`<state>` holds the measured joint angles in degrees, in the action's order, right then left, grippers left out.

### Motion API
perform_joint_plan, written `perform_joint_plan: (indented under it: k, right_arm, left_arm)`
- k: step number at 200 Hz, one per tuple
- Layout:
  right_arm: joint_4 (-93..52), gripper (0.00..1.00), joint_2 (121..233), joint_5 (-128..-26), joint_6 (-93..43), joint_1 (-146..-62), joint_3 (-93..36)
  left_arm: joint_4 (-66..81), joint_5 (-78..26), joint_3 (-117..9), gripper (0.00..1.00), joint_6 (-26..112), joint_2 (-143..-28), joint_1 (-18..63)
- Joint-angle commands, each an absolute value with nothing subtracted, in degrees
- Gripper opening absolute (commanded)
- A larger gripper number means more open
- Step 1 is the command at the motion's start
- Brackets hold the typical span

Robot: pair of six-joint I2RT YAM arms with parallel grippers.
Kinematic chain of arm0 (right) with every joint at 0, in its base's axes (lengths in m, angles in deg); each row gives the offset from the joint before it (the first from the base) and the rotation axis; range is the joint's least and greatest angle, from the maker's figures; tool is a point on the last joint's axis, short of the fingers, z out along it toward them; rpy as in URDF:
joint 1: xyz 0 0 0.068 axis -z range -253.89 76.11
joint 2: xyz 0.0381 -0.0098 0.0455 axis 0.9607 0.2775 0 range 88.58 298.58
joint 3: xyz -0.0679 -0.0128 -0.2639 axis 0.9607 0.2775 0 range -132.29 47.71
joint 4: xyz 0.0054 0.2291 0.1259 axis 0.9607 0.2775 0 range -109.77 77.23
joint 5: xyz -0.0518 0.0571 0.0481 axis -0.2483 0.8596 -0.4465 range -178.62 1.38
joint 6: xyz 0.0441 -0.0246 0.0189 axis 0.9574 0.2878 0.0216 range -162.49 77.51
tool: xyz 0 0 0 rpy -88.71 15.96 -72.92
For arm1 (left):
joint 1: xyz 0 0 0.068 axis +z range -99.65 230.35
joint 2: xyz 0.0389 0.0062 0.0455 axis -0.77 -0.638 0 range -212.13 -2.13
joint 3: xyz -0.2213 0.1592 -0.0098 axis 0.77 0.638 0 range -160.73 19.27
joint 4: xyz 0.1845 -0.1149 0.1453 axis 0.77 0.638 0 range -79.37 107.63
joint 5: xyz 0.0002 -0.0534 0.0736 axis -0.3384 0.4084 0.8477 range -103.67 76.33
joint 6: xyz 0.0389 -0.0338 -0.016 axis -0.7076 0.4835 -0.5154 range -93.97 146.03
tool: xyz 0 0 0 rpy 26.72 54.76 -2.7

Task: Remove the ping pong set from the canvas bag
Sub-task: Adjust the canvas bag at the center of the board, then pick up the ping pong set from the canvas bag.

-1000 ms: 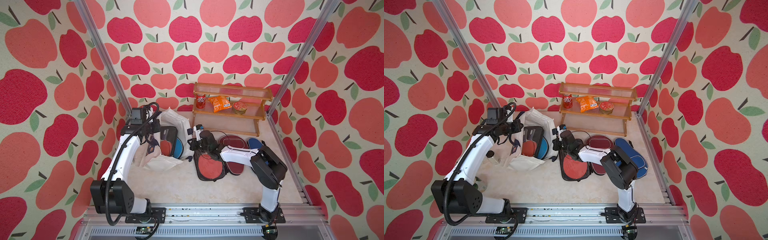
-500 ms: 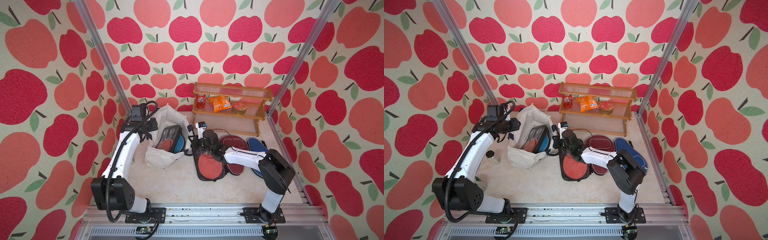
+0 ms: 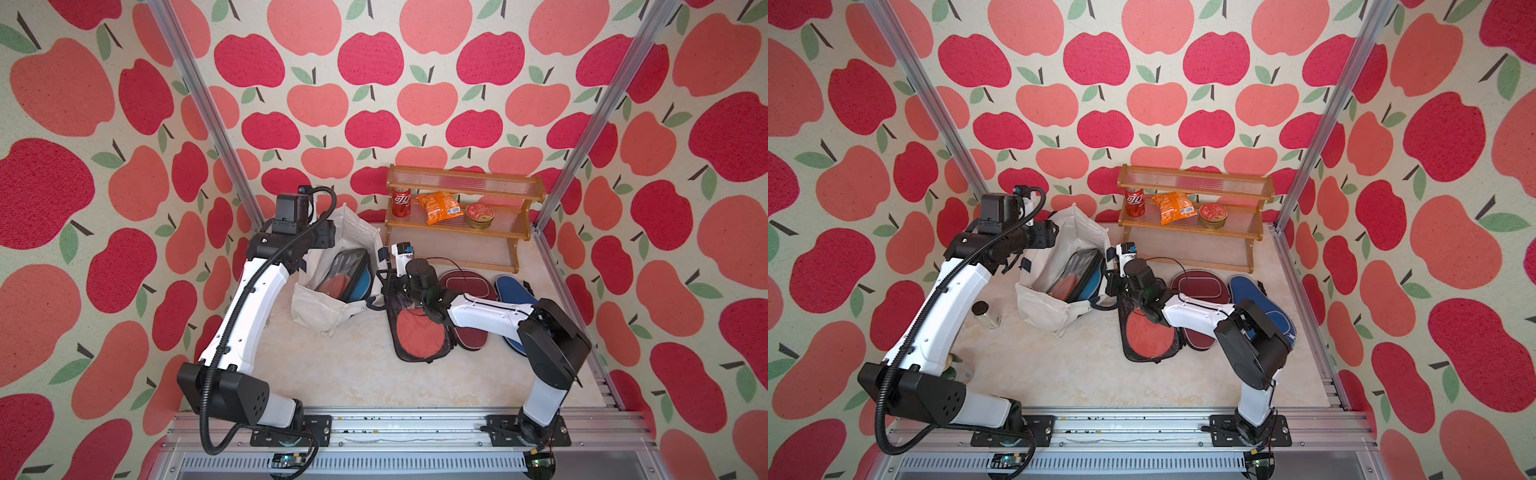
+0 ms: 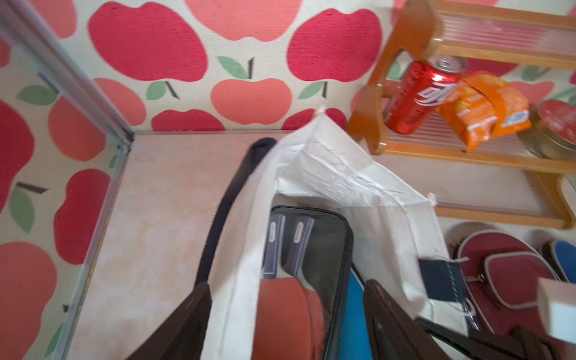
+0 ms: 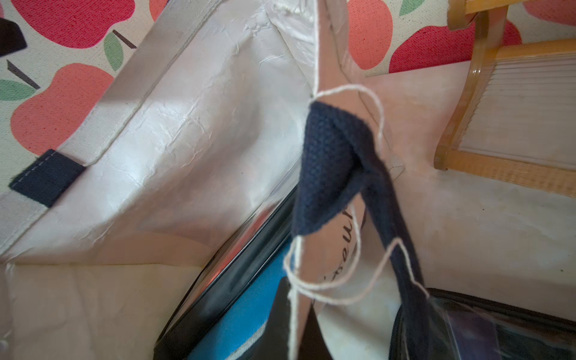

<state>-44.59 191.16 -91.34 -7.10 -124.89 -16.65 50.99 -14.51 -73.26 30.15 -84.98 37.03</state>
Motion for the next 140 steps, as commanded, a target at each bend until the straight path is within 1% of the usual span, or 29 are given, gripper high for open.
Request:
perform_joint_plan:
  k: [1,28,75,140]
  right_arm:
    - [-50.41,0.0,189.17,-93.21,-7.16,-125.2,-19.19]
    - [-50.88,0.0,188.8,-93.95,-7.09,-125.47,-18.72]
    - [-52.2,0.0,187.78,-95.1,-6.92,-126.18,-17.64]
    - [-53.82,0.0,185.9,-96.12,-3.87,-126.88,-15.65]
  left_arm:
    - [52.94,-17.19,-72.49,0.75,27.43,-83.19,35.21]
    - [52.3,-20.85,-68.87,0.76,29.96,-82.89,34.42]
    - [51.14,-19.65,-64.96,0.76,30.45,-85.27,31.68]
    - [47.03,-19.43,-62.03,0.76,29.67,-91.23,31.55]
